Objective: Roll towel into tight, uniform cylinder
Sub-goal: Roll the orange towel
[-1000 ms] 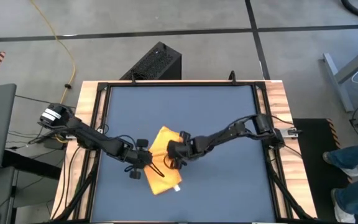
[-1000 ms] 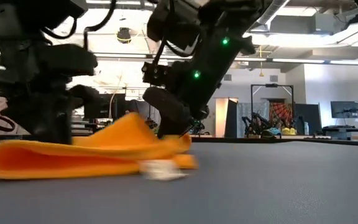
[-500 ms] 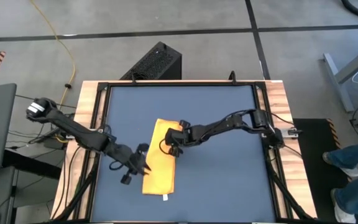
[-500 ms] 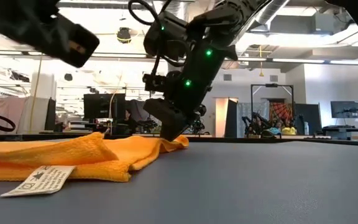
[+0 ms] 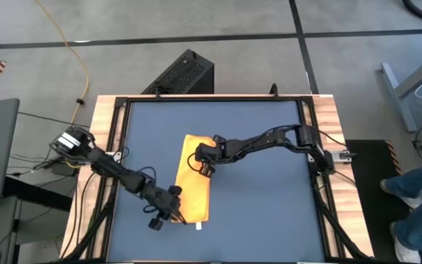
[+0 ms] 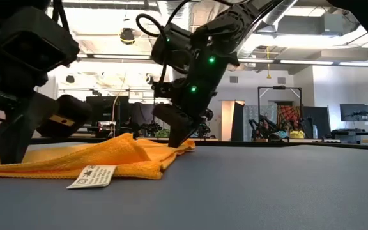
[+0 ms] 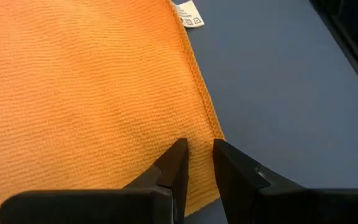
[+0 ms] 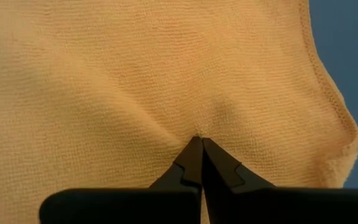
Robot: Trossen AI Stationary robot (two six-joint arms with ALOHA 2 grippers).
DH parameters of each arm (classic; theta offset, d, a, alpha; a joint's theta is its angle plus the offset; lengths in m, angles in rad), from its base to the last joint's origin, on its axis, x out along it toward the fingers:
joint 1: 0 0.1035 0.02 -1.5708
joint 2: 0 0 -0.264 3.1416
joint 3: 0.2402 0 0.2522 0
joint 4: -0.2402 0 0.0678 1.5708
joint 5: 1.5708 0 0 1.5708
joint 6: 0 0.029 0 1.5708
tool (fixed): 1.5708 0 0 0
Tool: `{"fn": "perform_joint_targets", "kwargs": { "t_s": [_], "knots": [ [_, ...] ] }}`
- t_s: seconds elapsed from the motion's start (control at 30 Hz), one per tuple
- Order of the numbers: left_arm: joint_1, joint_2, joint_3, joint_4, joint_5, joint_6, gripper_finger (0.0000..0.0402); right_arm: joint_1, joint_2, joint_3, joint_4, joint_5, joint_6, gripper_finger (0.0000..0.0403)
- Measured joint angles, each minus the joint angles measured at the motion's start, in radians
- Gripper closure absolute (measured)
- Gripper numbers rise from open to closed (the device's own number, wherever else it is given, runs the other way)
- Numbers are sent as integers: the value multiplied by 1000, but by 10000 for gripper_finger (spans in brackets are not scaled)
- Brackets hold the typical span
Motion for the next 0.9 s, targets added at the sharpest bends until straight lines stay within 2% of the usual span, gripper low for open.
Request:
{"fn": "perform_joint_targets", "kwargs": {
  "t_s": [0.23,0.47,0.63,0.77,0.9],
  "knots": [
    [21,-114,1,-286,-15,1,333,70,-5,2,-117,14,67,378],
    [22,-318,-3,-624,-87,17,333,181,-5,2,-134,18,164,378],
    [22,-495,-3,-780,-152,26,333,238,-12,0,-129,49,179,377],
    [22,-623,-2,-793,-189,23,333,241,-29,21,-149,54,162,377],
    [15,-684,-2,-653,-215,-14,333,222,-53,51,-137,59,112,377]
  ]
}}
